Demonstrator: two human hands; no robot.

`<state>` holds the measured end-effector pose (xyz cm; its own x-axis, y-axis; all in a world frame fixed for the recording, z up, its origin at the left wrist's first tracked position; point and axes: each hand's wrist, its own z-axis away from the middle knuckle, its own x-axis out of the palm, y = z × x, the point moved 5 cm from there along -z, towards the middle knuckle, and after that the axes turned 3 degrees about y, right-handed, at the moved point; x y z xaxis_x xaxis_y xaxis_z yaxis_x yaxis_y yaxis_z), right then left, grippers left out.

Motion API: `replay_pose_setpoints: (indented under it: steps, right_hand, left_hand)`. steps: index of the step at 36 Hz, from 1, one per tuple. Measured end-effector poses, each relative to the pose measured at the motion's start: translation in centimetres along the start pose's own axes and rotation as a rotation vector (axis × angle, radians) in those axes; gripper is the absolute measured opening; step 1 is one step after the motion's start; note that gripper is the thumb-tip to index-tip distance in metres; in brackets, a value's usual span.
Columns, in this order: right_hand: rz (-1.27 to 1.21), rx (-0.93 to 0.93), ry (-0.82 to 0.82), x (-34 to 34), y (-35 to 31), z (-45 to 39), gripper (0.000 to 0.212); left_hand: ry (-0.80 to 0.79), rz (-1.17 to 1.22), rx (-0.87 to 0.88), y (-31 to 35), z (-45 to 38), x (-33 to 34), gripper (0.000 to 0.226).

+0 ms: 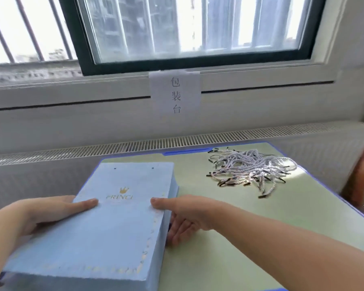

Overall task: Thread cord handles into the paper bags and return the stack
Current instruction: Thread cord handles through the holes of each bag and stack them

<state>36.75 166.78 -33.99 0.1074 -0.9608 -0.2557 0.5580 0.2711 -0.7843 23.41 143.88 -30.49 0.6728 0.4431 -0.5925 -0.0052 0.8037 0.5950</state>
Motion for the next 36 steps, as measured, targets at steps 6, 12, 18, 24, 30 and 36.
replay_pose_setpoints:
  steps: [6,12,18,24,30,36]
  right_hand:
    - [0.346,-0.096,0.315,-2.9,-1.0,1.5,0.063]
    - [0.601,-0.141,0.830,-11.6,1.6,3.8,0.031]
    - [0.643,-0.090,1.131,-19.2,5.5,4.8,0.021]
    - [0.833,-0.059,0.977,-22.6,5.5,1.3,0.050]
    - [0.863,0.030,0.754,-23.6,5.4,-2.2,0.073]
    - [0.893,-0.003,0.765,-23.7,6.0,-2.4,0.073]
  left_hand:
    - [0.301,-0.293,0.022,1.9,1.5,-1.8,0.110]
    - [0.511,-0.545,0.187,7.9,2.4,-0.5,0.086]
    - [0.417,-0.727,0.234,11.0,0.8,2.9,0.077]
    - [0.410,-0.810,0.315,13.9,-1.2,4.4,0.070]
    - [0.442,-0.779,0.331,15.1,-2.5,3.8,0.057]
    - [0.459,-0.759,0.323,14.4,-2.9,2.7,0.050]
